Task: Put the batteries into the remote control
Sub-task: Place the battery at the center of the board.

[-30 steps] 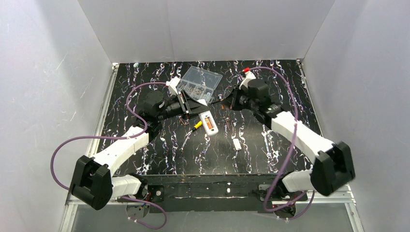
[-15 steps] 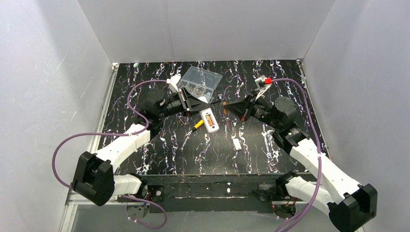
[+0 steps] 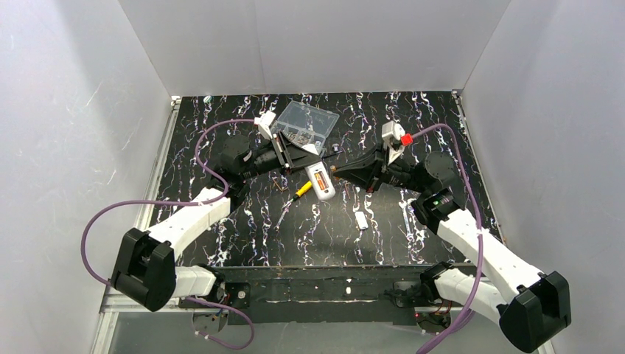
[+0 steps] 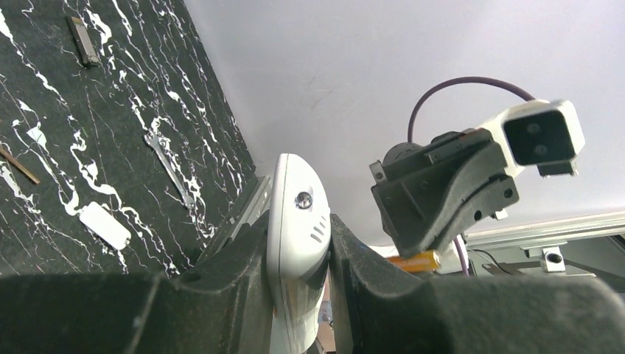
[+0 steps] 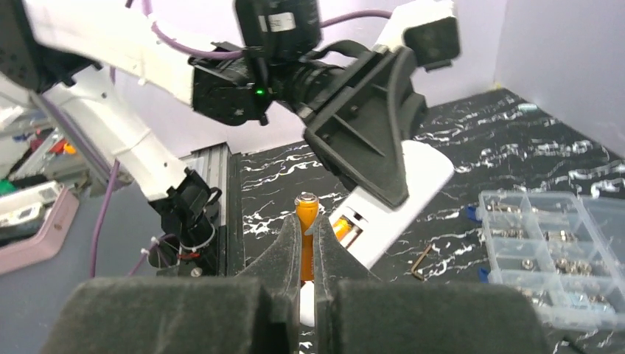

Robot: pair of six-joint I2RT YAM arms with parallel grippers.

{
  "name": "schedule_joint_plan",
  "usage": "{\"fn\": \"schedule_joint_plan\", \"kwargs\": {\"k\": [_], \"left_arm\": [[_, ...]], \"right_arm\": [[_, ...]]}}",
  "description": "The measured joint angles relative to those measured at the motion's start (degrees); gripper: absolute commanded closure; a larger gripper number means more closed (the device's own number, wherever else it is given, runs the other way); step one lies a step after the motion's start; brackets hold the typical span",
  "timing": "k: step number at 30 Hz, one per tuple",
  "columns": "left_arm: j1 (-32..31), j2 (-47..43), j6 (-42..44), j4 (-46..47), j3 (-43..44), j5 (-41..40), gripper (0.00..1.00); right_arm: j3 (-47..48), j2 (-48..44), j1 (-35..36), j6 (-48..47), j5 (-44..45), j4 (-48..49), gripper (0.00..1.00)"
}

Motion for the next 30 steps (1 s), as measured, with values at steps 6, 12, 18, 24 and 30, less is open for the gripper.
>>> {"fn": "schedule_joint_plan", "kwargs": {"k": [6, 12, 18, 24, 30], "left_arm": [[0.00, 0.44, 0.00, 0.70, 0.00, 0.31, 1.00], [0.00, 0.46, 0.00, 3.08, 0.09, 1.16, 1.00], [0.00, 0.46, 0.00, 4.24, 0.11, 1.60, 1.00], [0.00, 0.46, -0.02, 5.44, 0.11, 2.05, 1.00], [0.00, 0.46, -0.02, 6.10, 0.11, 2.51, 1.00]], "right_arm": [[-0.96, -1.05, 0.68, -8.07, -6.71, 3.82, 0.99], [-4.55, -3.28, 1.25, -17.11, -13.18, 7.02, 0.99], [-4.81, -3.58, 1.38, -23.61, -18.73, 7.30, 0.99], [-4.81, -3.87, 1.55, -27.61, -22.69, 6.71, 0.99], [-4.68, -4.63, 1.60, -31.69, -24.76, 4.20, 0.99]]}}
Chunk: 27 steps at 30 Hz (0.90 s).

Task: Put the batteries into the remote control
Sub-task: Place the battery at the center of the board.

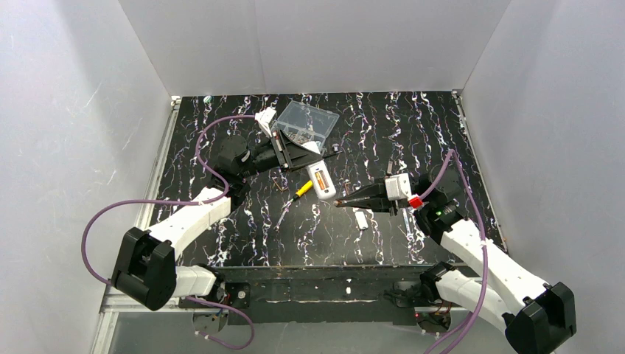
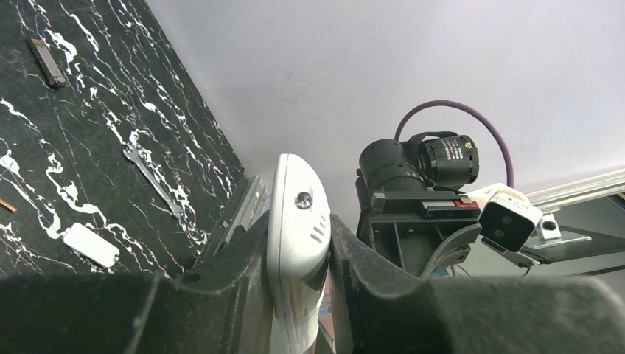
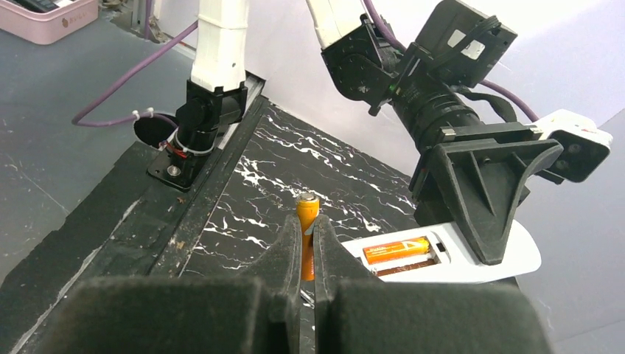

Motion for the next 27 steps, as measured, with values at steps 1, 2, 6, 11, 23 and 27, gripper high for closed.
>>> {"fn": "schedule_joint_plan", "kwargs": {"k": [1, 2, 6, 11, 23, 27], "left_arm": [[0.00, 0.00, 0.00, 0.02, 0.00, 0.04, 1.00], [0.00, 0.00, 0.00, 0.07, 0.00, 0.07, 1.00], [0.00, 0.00, 0.00, 0.22, 0.00, 0.13, 1.00], [0.00, 0.00, 0.00, 0.33, 0.00, 0.26, 1.00], [0.00, -0.02, 0.98, 0.04, 0.00, 2.27, 1.00], [0.00, -0.02, 1.14, 0.11, 0.00, 2.95, 1.00]], "right_arm": [[0.04, -0.17, 0.02, -0.81, -0.17, -0.57, 0.99], [0.11, -0.31, 0.00, -1.46, -0.26, -1.16, 0.99], [0.31, -0.61, 0.02, -3.26, 0.09, -3.13, 0.99], [0.26, -0.24, 0.22, 2.23, 11.34, -3.30, 0.99], [0.68, 4.81, 0.22, 13.86, 48.50, -14.08, 0.99], [2.75, 9.62, 0.22, 17.14, 52.06, -22.71, 0.99]]}}
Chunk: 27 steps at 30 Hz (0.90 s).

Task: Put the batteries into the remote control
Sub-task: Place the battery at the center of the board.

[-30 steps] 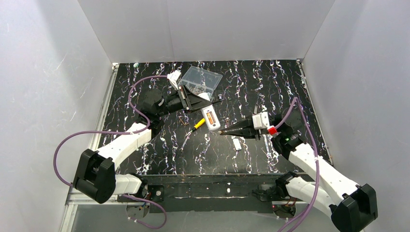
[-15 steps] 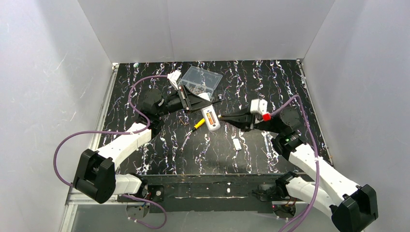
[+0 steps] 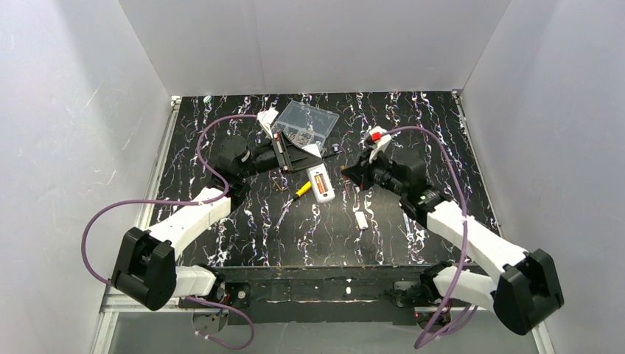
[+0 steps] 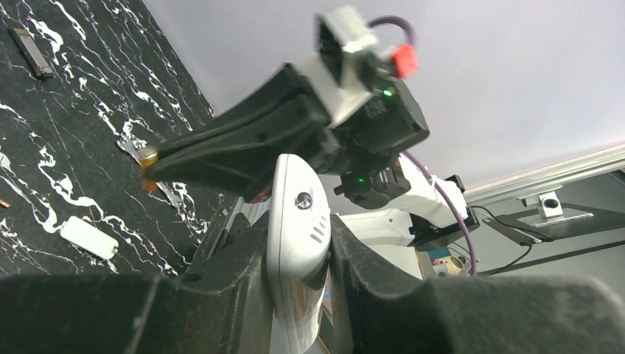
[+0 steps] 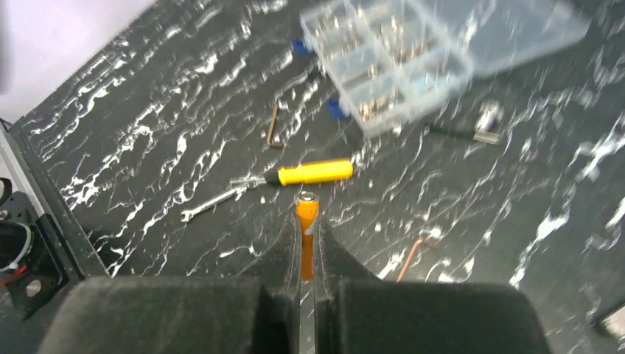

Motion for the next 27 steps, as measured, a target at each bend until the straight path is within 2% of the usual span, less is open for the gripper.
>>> {"fn": "schedule_joint_plan", "kwargs": {"k": [4, 9, 14, 21, 27], "left_arm": [[0.00, -0.20, -0.09, 1.01, 0.00, -0.15, 1.00], [0.00, -0.87, -0.20, 2.01, 0.00, -0.70, 1.00], [0.00, -1.18, -0.17, 1.90, 0.00, -0.79, 1.00], [0.00, -1.73, 0.26, 1.44, 0.00, -1.18, 1.00], [0.00, -1.84, -0.74, 1.49, 1.33, -1.16, 1.00]], "right_arm": [[5.75, 7.87, 0.00, 4.52, 1.20, -12.63, 0.99], [18.32, 24.26, 1.27, 9.18, 4.74, -29.44, 0.99], [21.49, 33.31, 6.75, 10.14, 10.34, -39.89, 0.99], [22.62, 36.09, 14.12, 4.33, 14.29, -42.42, 0.99], [22.62, 36.20, 14.58, -3.72, 13.57, -40.09, 0.98]]}}
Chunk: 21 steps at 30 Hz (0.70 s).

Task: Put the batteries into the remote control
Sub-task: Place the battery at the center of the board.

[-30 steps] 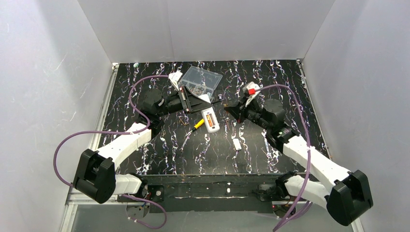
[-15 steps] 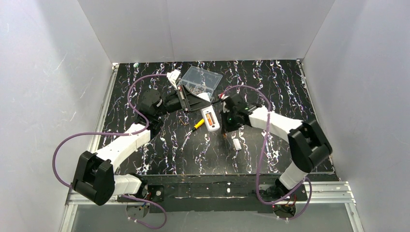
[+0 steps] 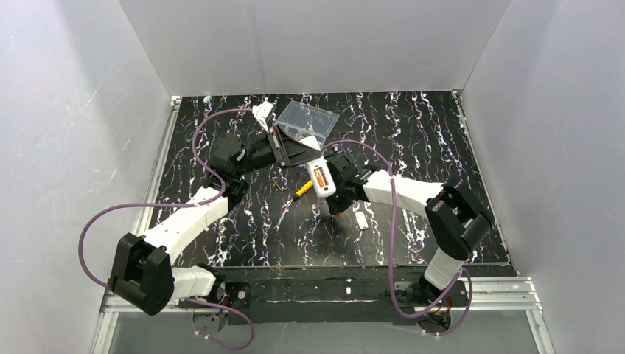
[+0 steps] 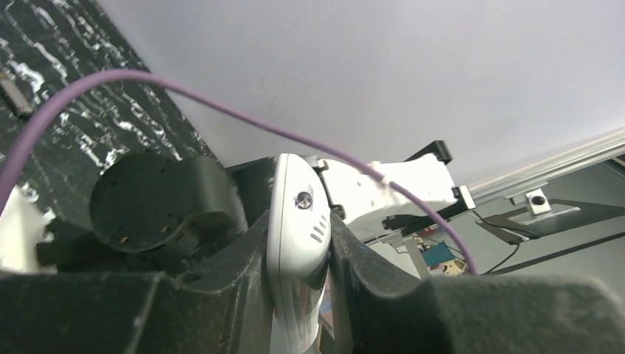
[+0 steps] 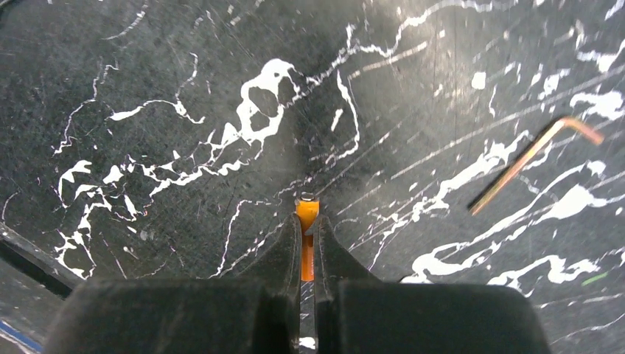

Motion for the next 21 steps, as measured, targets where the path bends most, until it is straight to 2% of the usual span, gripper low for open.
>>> {"fn": "schedule_joint_plan", "kwargs": {"k": [6, 13, 17, 21], "left_arm": [[0.00, -0.46, -1.03, 0.09, 5.66, 0.02, 1.00], [0.00, -1.75, -1.22, 0.48, 7.06, -0.04, 1.00], [0.00, -1.75, -1.57, 0.46, 7.15, -0.24, 1.00], [0.00, -1.75, -1.68, 0.44, 7.37, -0.42, 1.00]], "right_arm": [[-0.57, -0.22, -0.15, -12.59, -5.16, 4.26, 0.98], [-2.03, -1.31, 0.39, -37.53, -14.08, 2.25, 0.99], [-1.99, -1.29, 0.83, -49.24, -14.10, -1.68, 0.99], [-2.01, -1.20, 1.29, -56.83, -11.04, -2.49, 0.99]]}}
